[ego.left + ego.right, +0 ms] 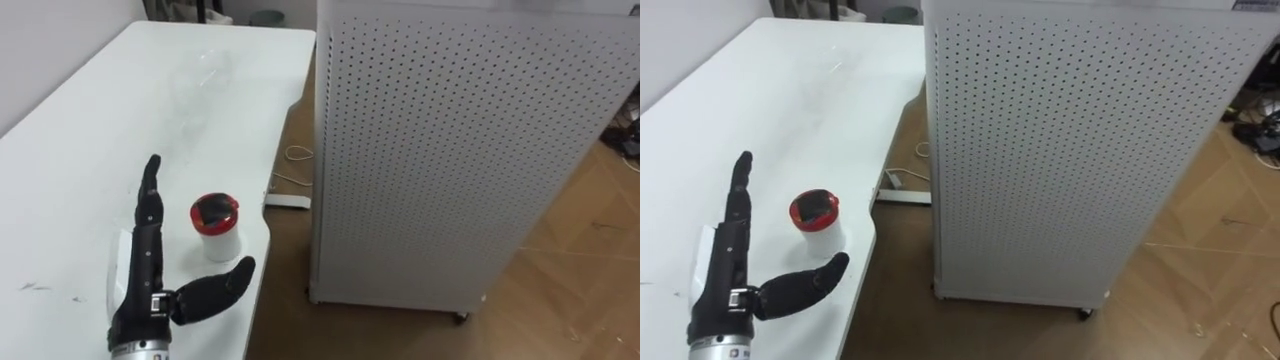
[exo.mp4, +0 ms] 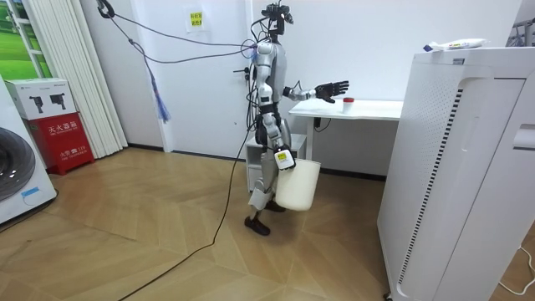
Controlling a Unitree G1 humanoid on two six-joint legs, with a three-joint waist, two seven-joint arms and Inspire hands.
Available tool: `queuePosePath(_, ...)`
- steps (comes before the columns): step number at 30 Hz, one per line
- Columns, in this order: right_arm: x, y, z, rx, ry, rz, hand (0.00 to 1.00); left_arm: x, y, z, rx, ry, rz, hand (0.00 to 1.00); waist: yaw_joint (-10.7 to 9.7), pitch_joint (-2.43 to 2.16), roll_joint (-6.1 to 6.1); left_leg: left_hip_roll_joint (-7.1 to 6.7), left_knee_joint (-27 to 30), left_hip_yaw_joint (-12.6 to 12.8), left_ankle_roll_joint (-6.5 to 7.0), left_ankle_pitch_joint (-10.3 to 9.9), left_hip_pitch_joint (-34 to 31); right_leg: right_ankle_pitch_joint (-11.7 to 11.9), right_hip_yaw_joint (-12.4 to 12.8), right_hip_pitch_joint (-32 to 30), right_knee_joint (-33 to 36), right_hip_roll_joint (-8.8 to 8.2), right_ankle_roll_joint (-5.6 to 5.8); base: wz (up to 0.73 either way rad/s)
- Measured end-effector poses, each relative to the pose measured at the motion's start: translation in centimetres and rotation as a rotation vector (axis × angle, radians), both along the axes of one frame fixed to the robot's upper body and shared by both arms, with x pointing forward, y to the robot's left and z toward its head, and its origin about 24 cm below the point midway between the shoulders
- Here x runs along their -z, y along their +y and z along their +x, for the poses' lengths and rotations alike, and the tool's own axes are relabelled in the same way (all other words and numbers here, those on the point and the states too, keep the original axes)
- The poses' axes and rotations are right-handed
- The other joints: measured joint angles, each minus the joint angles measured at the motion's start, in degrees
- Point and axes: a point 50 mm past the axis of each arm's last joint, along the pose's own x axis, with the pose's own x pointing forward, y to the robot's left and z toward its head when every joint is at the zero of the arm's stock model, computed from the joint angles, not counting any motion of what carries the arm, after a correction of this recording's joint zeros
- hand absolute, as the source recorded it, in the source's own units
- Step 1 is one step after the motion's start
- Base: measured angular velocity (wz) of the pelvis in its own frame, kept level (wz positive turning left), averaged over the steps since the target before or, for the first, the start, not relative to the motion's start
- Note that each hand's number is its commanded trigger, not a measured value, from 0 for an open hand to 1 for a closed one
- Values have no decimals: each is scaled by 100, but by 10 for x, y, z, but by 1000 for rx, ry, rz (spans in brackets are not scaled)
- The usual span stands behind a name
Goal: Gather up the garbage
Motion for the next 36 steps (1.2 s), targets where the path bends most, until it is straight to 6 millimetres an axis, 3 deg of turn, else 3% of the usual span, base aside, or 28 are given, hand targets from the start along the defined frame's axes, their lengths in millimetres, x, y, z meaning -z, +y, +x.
queuePosePath(7, 0, 2, 1, -5, -8, 4, 100, 8, 3, -2, -21, 35, -37, 0, 21, 1, 23, 15, -10, 7, 0, 0, 36, 39, 18, 7, -14, 20, -4, 0)
queuePosePath(12, 0, 2, -1, -5, -1, 6, 100, 17, 11, -5, -73, 75, -162, 0, 17, -13, 79, 20, -93, 7, -20, 15, 85, 49, 42, 13, -21, 32, -12, 0)
queuePosePath(20, 0, 3, -1, -13, 0, 12, 100, 33, 22, -10, -155, 138, -342, 0, 14, -4, 60, 27, -127, 7, -35, 25, 198, 48, 79, 109, -33, 44, -13, -1)
queuePosePath(29, 1, 5, -2, -12, 6, 13, 100, 35, 24, -7, -173, 145, -390, 0, 1, 43, 33, 64, -149, 69, -39, 22, 288, 65, 90, 175, -24, 65, -37, -2)
queuePosePath(36, 1, 6, -1, -7, 4, 17, 100, 37, 25, -4, -178, 150, -392, 0, -39, 36, 52, 79, -138, 85, -44, 25, 291, 72, 95, 179, -29, 78, -50, 0)
